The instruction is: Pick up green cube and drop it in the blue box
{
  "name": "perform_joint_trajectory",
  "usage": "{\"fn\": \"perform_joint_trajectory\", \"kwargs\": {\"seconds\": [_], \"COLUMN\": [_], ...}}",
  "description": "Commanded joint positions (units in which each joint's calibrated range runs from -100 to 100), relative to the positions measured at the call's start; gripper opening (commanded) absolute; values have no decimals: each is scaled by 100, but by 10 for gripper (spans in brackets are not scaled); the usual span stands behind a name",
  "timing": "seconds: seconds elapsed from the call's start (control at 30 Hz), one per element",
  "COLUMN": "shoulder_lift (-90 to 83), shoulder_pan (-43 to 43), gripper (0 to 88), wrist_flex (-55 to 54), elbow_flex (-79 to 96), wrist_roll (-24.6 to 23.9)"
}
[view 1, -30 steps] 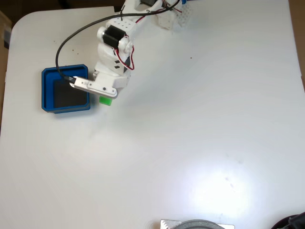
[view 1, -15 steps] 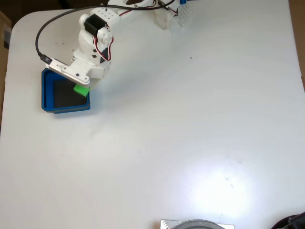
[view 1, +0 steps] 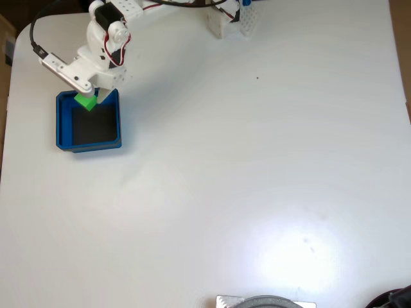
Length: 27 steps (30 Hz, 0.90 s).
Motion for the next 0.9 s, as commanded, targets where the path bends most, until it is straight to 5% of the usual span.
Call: {"fn": "perform_joint_trajectory", "kwargs": {"seconds": [0.0, 0.33, 0.87], "shoulder_lift": [253, 688, 947], "shoulder_pan": [75, 90, 182], "gripper": [10, 10, 10], "wrist_flex": [-146, -1345, -1361], "elbow_flex": [-169, -142, -133], "wrist_roll": [-24, -24, -20]}}
